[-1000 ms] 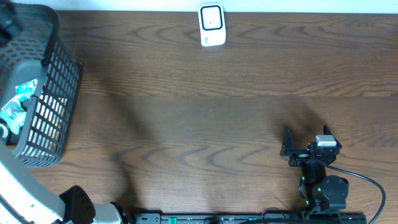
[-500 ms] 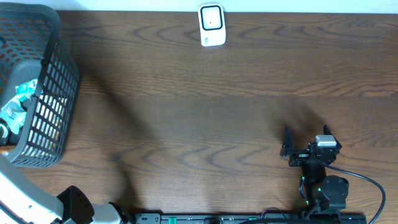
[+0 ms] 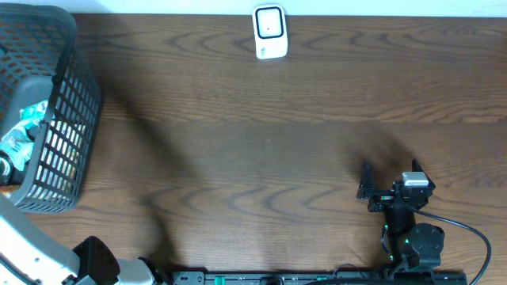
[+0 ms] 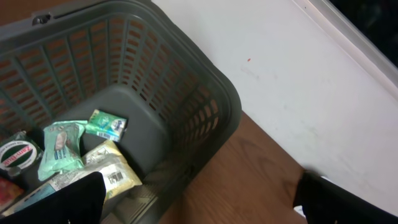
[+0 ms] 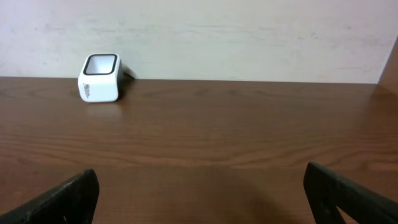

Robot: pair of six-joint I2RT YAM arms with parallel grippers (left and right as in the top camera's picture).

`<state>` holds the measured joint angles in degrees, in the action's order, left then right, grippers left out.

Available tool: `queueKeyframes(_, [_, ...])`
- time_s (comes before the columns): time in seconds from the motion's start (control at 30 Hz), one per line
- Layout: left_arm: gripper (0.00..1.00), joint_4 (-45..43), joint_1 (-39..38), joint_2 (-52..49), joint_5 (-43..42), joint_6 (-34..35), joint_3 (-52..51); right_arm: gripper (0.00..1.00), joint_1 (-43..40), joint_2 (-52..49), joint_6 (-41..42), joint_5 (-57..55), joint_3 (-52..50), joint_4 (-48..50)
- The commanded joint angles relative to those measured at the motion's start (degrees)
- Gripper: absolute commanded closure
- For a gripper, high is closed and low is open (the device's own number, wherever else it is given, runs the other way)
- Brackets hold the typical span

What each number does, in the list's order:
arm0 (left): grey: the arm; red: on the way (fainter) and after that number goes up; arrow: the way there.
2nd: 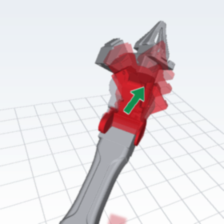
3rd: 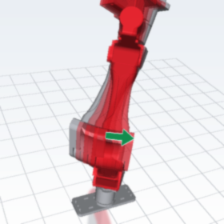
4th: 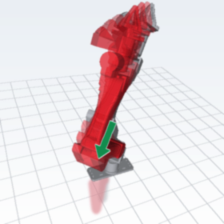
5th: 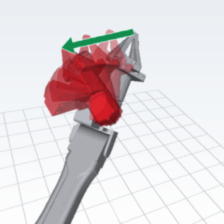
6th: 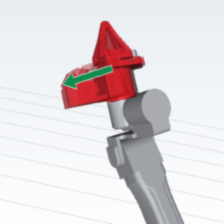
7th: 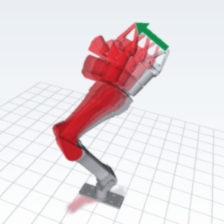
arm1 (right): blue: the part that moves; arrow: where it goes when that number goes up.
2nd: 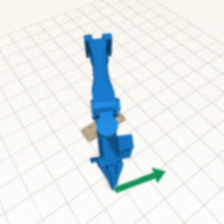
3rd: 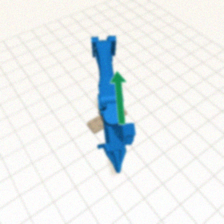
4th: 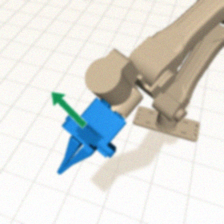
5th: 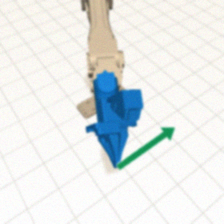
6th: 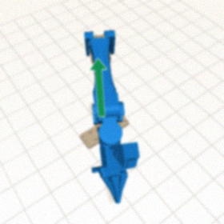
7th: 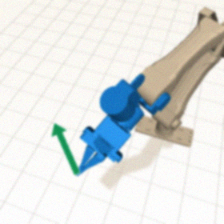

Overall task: Scan the item barcode
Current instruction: 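Lower the left gripper into the basket and grasp the white-yellow snack bag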

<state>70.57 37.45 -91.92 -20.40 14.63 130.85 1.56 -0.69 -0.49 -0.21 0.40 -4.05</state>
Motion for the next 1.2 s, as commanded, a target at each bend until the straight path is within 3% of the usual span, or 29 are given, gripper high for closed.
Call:
queueKeyframes(0.0, [0.02,0.4,0.2,-0.2,0.5,1.0,-0.2,0.01,0.2,0.3,-0.4,-0.3,-0.1,-0.2])
queueKeyframes(0.2, [0.02,2.0,0.2,-0.2,-4.1,0.9,-0.2,0.01,0.2,0.3,-0.4,-0.3,-0.1,-0.2])
queueKeyframes(0.4, [0.03,0.6,0.2,-1.0,-3.3,0.9,-0.2,0.01,0.2,0.3,-0.4,-0.3,-0.1,-0.2])
queueKeyframes(0.6, [0.02,-0.3,0.2,-4.0,6.4,0.9,-0.2,0.01,0.2,0.3,-0.4,-0.3,-0.1,-0.2])
queueKeyframes(0.9, [0.02,1.0,0.2,-14.1,10.2,0.8,-0.2,0.01,0.2,0.3,-0.4,-0.3,-0.1,-0.2])
queueKeyframes(1.03, [0.02,3.8,0.2,-18.3,18.3,5.9,-0.2,0.01,0.2,0.3,-0.4,-0.3,-0.1,-0.2])
queueKeyframes(1.17, [0.03,6.9,0.2,-22.4,19.6,6.7,-0.2,0.01,0.2,0.3,-0.4,-0.3,-0.1,-0.2])
